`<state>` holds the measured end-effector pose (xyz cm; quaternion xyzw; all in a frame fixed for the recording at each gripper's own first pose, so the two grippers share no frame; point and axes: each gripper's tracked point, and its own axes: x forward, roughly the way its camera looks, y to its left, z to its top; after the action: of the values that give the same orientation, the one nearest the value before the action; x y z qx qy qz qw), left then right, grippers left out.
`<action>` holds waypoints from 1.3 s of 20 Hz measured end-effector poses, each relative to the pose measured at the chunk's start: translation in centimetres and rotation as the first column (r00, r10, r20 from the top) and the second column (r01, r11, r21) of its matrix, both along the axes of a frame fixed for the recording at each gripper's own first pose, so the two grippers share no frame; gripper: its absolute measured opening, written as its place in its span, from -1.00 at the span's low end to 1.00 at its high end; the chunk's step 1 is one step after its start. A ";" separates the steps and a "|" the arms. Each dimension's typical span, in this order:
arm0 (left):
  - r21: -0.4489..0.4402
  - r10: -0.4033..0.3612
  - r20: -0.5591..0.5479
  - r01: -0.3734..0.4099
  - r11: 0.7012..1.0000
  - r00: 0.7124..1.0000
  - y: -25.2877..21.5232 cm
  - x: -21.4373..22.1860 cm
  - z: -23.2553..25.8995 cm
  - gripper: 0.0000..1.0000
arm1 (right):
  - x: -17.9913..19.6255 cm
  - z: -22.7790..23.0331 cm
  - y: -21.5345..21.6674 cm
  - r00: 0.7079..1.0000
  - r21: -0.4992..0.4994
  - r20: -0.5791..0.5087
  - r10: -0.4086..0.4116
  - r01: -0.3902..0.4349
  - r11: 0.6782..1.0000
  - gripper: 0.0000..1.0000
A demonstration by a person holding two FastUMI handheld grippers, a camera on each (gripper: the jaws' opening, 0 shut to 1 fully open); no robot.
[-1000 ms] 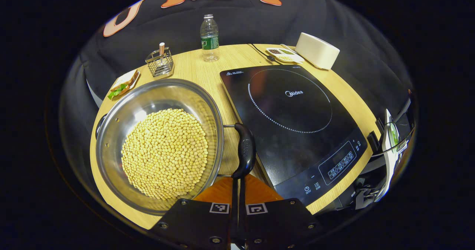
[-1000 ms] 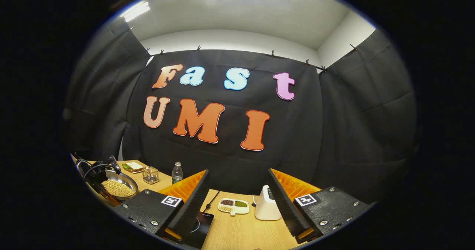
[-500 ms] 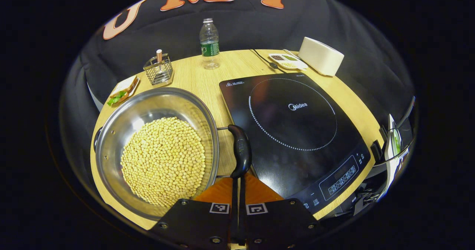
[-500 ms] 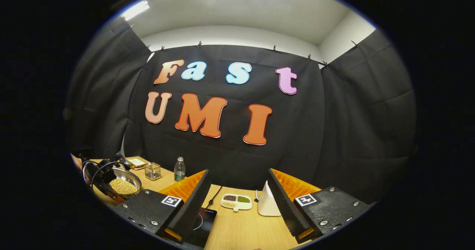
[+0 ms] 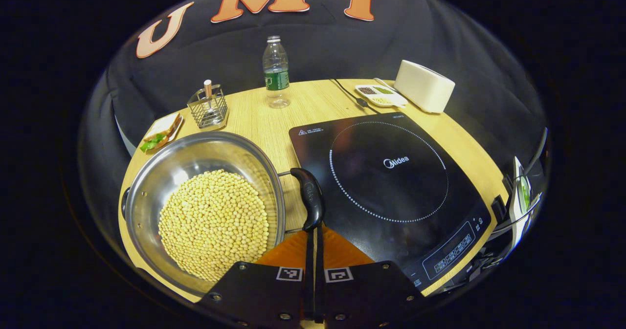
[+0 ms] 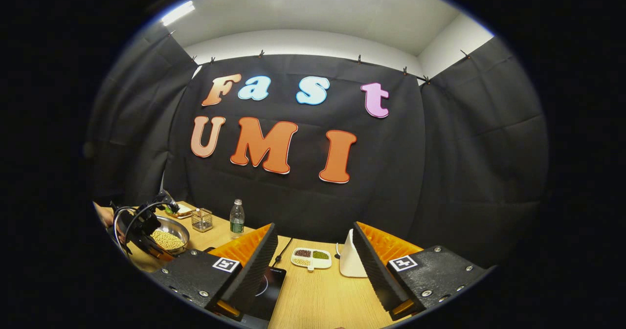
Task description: First push the handle of the pot to place it horizontally, then grasp the pot with both hands and set it on the induction cooktop.
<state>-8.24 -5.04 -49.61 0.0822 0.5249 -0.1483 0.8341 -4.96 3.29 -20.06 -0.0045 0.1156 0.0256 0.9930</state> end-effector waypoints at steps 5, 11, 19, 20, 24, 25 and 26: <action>-0.015 0.003 0.020 -0.003 1.000 1.000 -0.2 0.2 0.0 -0.96 | -0.2 -1.0 2.2 0.999 0.022 -0.029 0.029 -0.028 0.999 0.91; -0.014 0.019 0.128 -0.017 1.000 0.992 1.4 0.8 3.5 -0.97 | -0.1 -4.3 6.9 0.986 0.066 -0.126 0.107 -0.099 0.993 0.91; 0.076 0.082 0.290 -0.109 0.991 0.954 9.4 3.3 10.3 -0.97 | -0.8 -8.7 17.0 0.915 0.184 -0.308 0.259 -0.210 0.960 0.92; 0.078 0.108 0.283 -0.135 0.988 0.953 10.9 3.6 10.8 -0.95 | -1.0 -9.2 18.7 0.900 0.201 -0.329 0.286 -0.229 0.952 0.92; 0.117 0.148 0.247 -0.182 0.976 0.958 16.8 3.0 10.1 -0.03 | -1.7 -11.0 23.9 0.857 0.226 -0.384 0.344 -0.274 0.935 0.92; 0.127 0.153 0.250 -0.189 0.974 0.956 17.8 3.1 10.1 0.29 | -1.6 -11.3 25.3 0.848 0.234 -0.392 0.356 -0.283 0.930 0.92; 0.147 0.159 0.262 -0.202 0.968 0.952 19.2 3.2 10.3 0.36 | -1.6 -11.6 26.7 0.837 0.243 -0.405 0.368 -0.290 0.926 0.92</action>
<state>-5.03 14.19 -39.34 0.1230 0.4326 -0.0137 0.8931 -6.54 30.02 -31.63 0.0670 0.3335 0.2065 0.9174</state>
